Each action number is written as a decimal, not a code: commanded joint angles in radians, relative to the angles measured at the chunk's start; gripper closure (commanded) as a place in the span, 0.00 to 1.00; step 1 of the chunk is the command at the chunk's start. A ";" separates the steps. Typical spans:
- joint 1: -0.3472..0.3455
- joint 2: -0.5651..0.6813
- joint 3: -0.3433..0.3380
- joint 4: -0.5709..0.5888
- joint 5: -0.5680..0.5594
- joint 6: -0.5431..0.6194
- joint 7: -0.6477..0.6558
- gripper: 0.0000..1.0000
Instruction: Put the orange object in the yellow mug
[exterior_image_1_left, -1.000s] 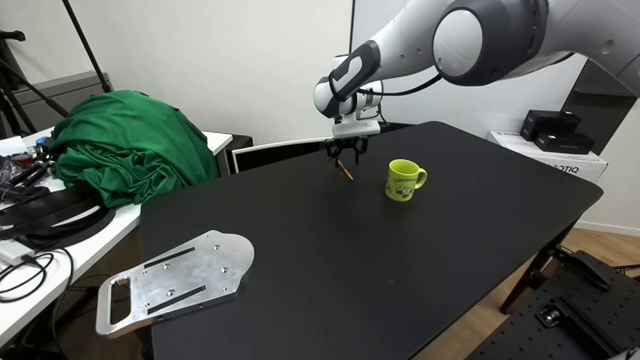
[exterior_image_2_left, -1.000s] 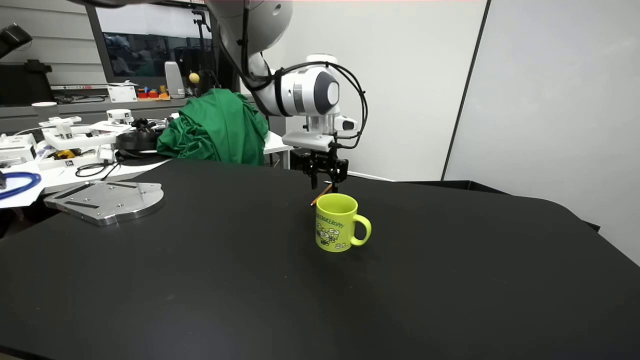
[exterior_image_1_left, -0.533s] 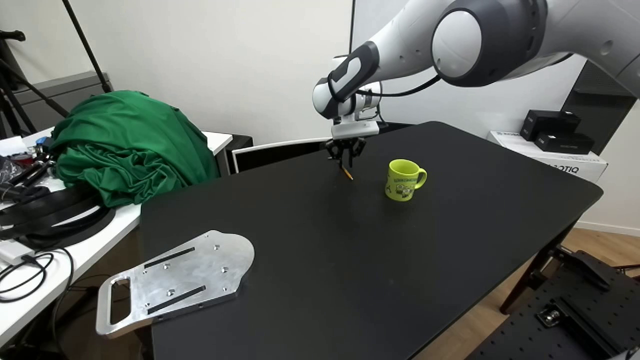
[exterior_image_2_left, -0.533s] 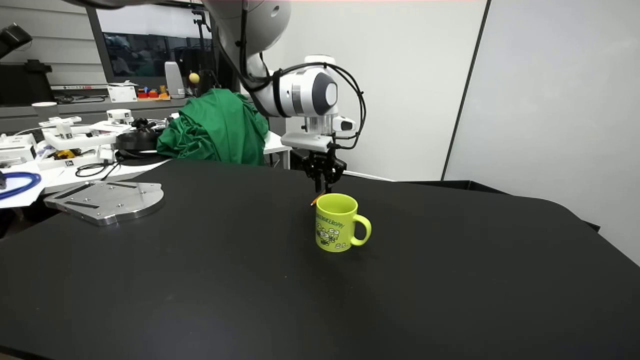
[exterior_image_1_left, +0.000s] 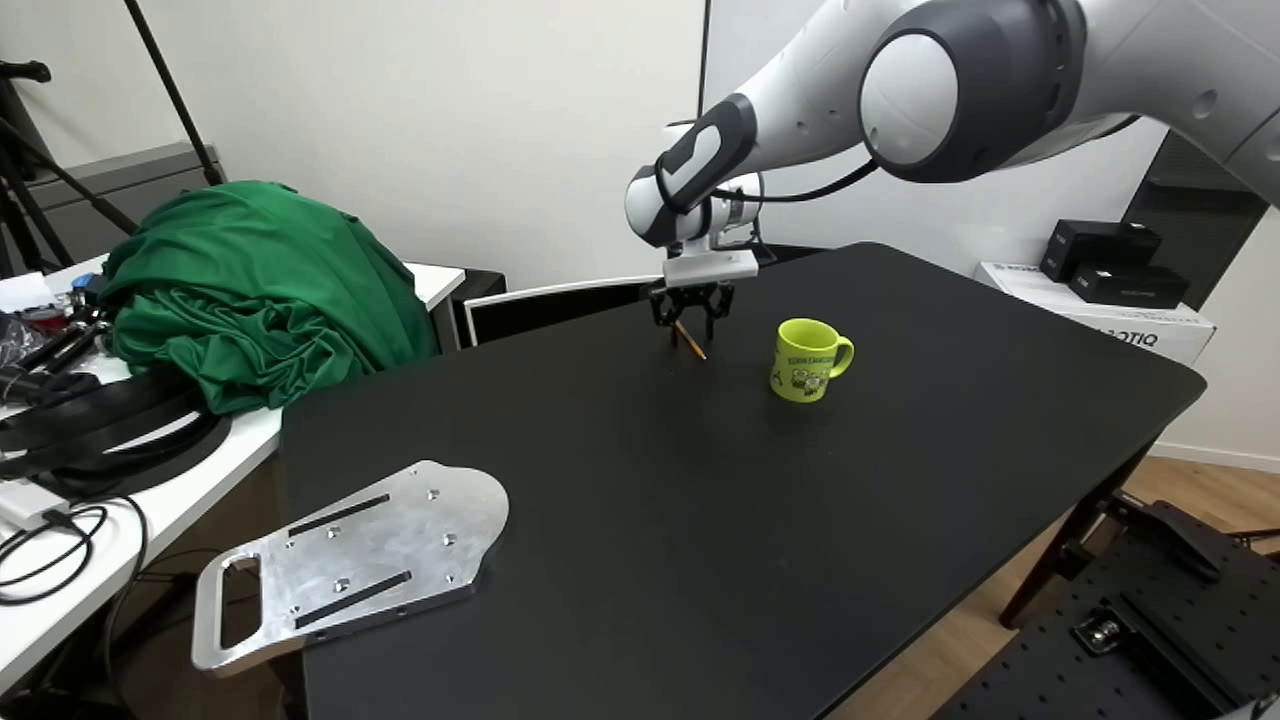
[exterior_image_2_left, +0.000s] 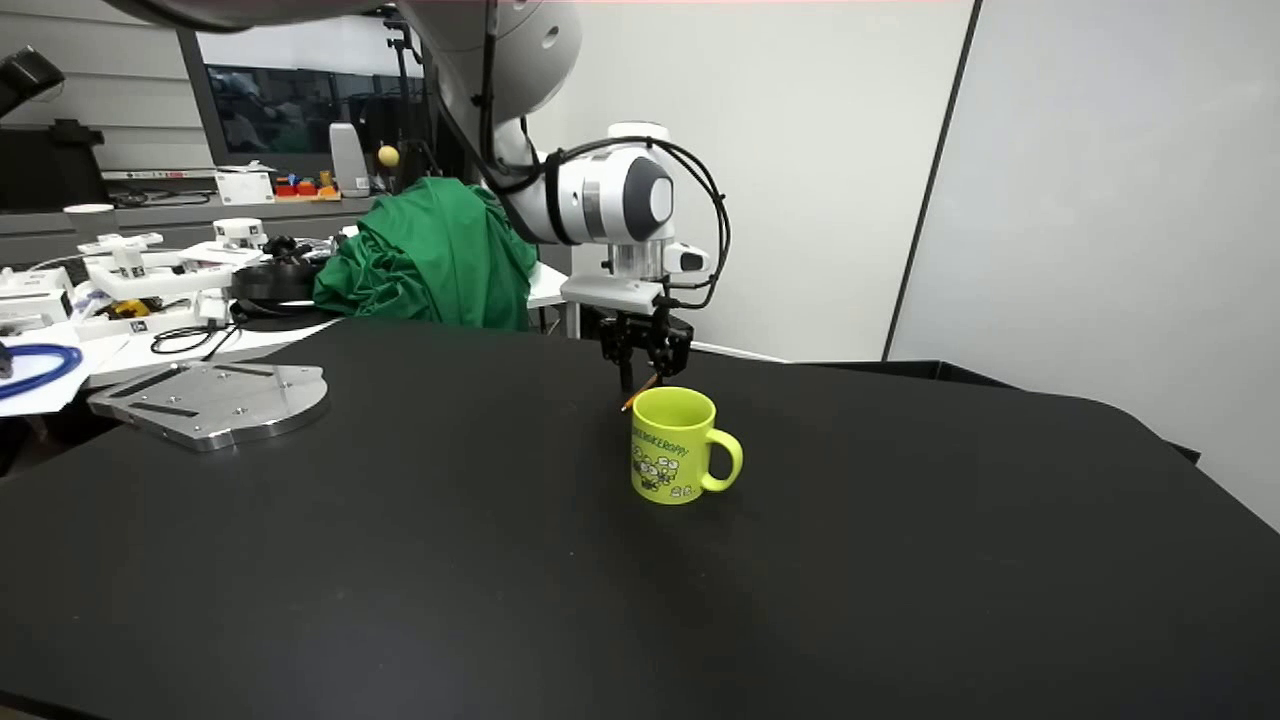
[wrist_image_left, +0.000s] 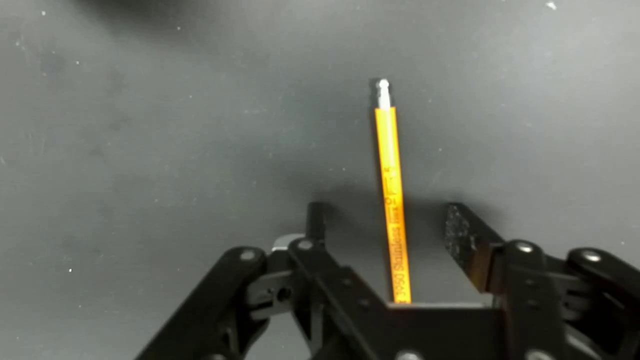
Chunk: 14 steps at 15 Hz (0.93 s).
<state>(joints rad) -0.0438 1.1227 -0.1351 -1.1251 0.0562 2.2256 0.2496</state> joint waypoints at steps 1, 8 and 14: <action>-0.001 0.007 0.005 0.019 -0.013 -0.005 0.014 0.69; -0.017 -0.017 0.008 0.042 0.005 -0.063 0.027 1.00; -0.046 -0.102 0.017 0.126 0.020 -0.287 0.027 0.98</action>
<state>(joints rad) -0.0677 1.0683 -0.1338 -1.0557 0.0649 2.0791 0.2524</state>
